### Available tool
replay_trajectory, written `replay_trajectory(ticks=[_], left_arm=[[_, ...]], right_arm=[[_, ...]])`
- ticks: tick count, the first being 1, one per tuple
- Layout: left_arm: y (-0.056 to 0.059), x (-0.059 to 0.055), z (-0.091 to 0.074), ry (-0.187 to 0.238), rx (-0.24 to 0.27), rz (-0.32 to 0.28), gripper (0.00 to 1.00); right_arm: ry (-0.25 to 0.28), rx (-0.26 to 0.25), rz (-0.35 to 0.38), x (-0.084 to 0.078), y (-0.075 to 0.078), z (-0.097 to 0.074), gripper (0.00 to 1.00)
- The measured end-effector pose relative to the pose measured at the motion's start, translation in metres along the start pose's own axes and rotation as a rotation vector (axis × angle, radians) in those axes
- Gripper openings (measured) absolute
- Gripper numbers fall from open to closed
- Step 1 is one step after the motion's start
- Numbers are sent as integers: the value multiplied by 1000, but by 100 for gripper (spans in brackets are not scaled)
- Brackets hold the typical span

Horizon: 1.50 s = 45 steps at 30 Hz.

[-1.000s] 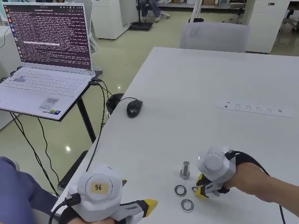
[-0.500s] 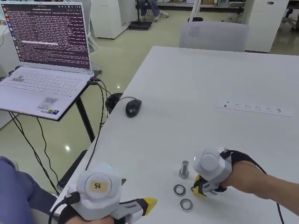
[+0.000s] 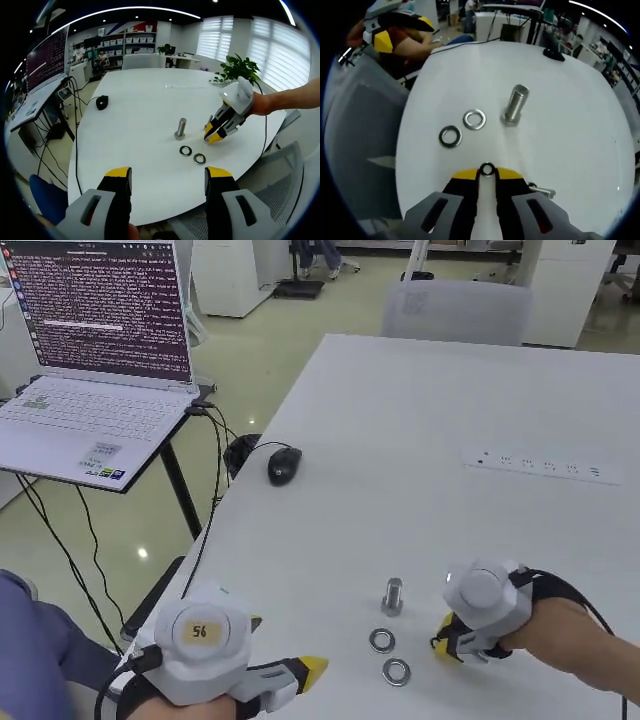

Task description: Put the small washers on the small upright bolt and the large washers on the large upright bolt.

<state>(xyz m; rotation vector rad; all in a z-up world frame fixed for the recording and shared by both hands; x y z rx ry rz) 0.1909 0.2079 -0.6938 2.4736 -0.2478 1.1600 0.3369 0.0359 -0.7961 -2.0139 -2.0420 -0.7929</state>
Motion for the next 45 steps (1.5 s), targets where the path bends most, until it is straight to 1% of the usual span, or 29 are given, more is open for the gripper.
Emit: replay_trajectory(ticks=[3,6,8,9,11,14,17,20,21,26,32,34,45], left_arm=[[1,1,1,0,-4,3,58],[2,2,2,0,-7,6,58],[2,3,3,0,-9,7,58],[2,3,3,1,-10,8,58],[2,3,3,-1,-11,11,58],[3,4,4,0,-11,10,58],[3,5,4,0,-10,10,58],[4,5,4,-2,-11,12,58],[4,4,4,-2,-11,10,58],[5,3,5,-5,-11,10,58],[3,2,4,-5,-7,6,58],[3,2,4,-4,-6,5,58],[4,3,5,-6,-11,6,58]], right_arm=[[-9,-41,42,-16,14,-14,13],[-10,-73,86,-27,29,-25,13],[-11,-95,101,-32,40,-30,13],[-9,-100,103,-33,41,-32,13],[0,-123,118,-31,51,-38,13],[29,-155,124,-21,65,-48,13],[48,-170,104,-11,73,-53,13],[65,-160,83,-1,73,-55,13],[68,-148,66,1,71,-53,13],[56,-113,18,4,60,-45,13],[50,-105,0,6,60,-40,13],[46,-103,-3,6,59,-40,13],[22,-97,-44,8,60,-36,13]])
Point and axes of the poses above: the centre of the closed fingertips' face, and the gripper's own axes: z roughly forward along the fingers, y roughly to its right, x roughly out of its top, the point moved 2 cm from there along -z, roughly backward along the fingers, and after that the axes turned 15 degrees about -x, right-handed, at the moved point
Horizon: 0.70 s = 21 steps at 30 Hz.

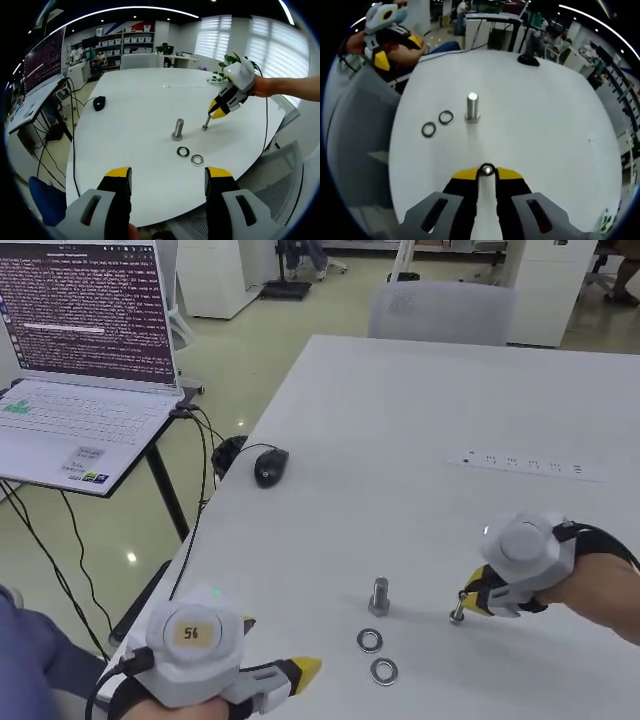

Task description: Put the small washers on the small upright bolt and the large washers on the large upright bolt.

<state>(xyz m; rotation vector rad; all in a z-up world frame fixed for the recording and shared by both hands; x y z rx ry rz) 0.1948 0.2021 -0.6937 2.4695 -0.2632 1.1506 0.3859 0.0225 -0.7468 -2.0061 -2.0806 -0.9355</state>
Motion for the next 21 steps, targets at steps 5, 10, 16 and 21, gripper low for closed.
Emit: replay_trajectory(ticks=[5,10,16,21], left_arm=[[1,0,0,0,-3,0,58],[-1,0,0,1,-2,-1,58],[-1,-1,0,0,-3,-4,58],[-1,-2,0,0,-2,-6,58]], right_arm=[[-15,5,-14,-1,-1,2,13],[-29,18,-25,-3,-3,7,13],[-61,33,-21,-11,-7,18,13],[-87,49,-2,-21,-14,33,13]])
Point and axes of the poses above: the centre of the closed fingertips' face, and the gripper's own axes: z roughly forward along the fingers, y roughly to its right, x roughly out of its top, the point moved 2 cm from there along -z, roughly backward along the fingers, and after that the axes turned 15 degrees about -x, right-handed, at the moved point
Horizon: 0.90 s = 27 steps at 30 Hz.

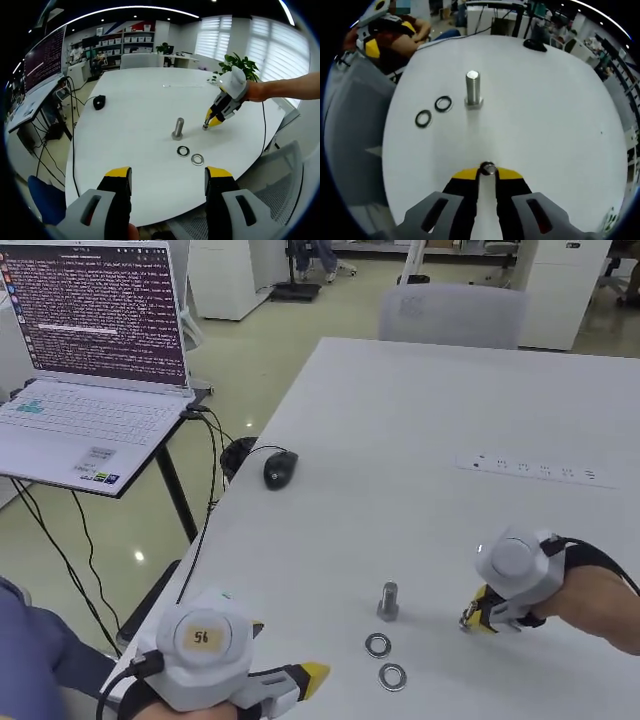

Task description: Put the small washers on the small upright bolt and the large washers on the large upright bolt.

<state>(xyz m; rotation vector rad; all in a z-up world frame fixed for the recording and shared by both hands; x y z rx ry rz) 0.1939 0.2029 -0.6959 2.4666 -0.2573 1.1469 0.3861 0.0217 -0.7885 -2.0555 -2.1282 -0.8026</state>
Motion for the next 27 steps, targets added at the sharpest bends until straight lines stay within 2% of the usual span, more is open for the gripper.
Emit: replay_trajectory(ticks=[3,4,11,15,19,23,27], left_arm=[[-1,0,-1,0,4,-3,58],[-2,0,-1,2,4,-5,58],[-2,1,-1,4,4,-3,58],[-2,0,-1,6,3,-5,58],[-1,-2,1,4,-1,-5,58],[0,-1,1,3,-4,-3,58],[-1,0,-1,5,1,-3,58]], right_arm=[[-14,5,13,-6,-2,7,13],[-3,3,19,-5,-2,7,13],[-16,2,50,-14,-9,-2,15],[-17,25,57,-23,-25,-7,15],[39,80,19,-11,-51,-11,15],[125,157,-80,15,-81,-10,17],[150,193,-140,35,-97,-3,21]])
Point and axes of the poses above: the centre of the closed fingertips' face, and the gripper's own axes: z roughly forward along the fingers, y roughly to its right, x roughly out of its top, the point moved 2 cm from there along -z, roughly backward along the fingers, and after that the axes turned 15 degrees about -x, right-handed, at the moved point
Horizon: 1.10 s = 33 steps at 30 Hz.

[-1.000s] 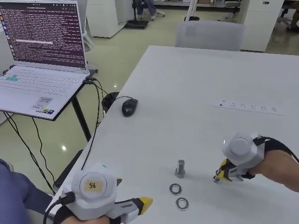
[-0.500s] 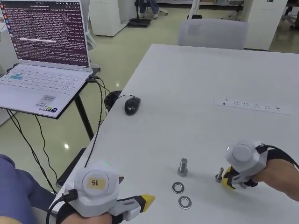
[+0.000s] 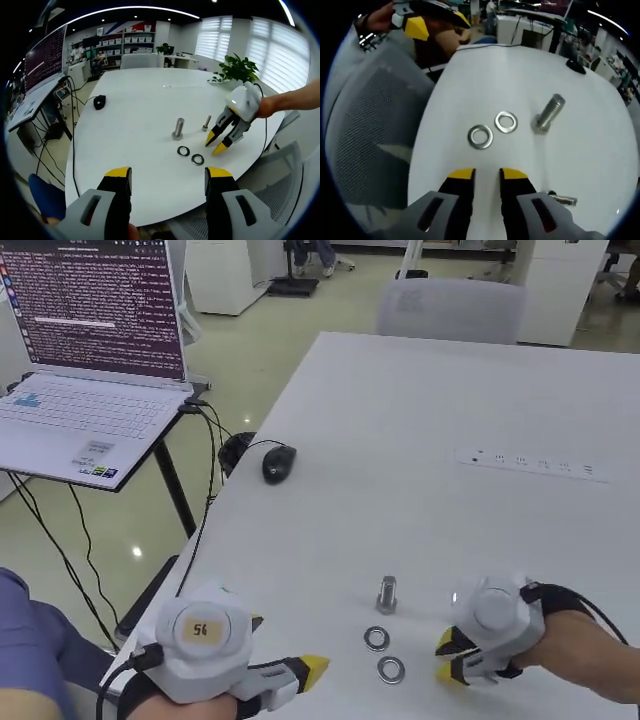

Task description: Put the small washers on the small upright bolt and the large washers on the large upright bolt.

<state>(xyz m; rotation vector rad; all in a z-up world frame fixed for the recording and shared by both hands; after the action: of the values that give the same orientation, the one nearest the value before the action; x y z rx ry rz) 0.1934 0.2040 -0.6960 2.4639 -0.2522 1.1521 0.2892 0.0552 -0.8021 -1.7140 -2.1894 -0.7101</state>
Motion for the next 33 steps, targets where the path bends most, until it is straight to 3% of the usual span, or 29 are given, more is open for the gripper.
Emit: replay_trajectory(ticks=[6,9,11,15,26,33], left_arm=[[-3,-1,-5,5,14,-6,58],[-4,-1,-6,6,16,-8,58],[-3,-1,-7,6,17,-8,58],[-3,-2,-6,6,15,-9,58],[-3,-2,-7,7,14,-10,58],[-4,-1,-8,7,17,-6,58]], right_arm=[[8,43,-76,22,-6,15,26],[1,69,-136,26,-8,18,29],[-12,86,-221,26,-7,19,29],[-13,120,-278,29,-8,20,30],[9,152,-338,34,-12,22,25],[5,129,-326,34,-10,21,24]])
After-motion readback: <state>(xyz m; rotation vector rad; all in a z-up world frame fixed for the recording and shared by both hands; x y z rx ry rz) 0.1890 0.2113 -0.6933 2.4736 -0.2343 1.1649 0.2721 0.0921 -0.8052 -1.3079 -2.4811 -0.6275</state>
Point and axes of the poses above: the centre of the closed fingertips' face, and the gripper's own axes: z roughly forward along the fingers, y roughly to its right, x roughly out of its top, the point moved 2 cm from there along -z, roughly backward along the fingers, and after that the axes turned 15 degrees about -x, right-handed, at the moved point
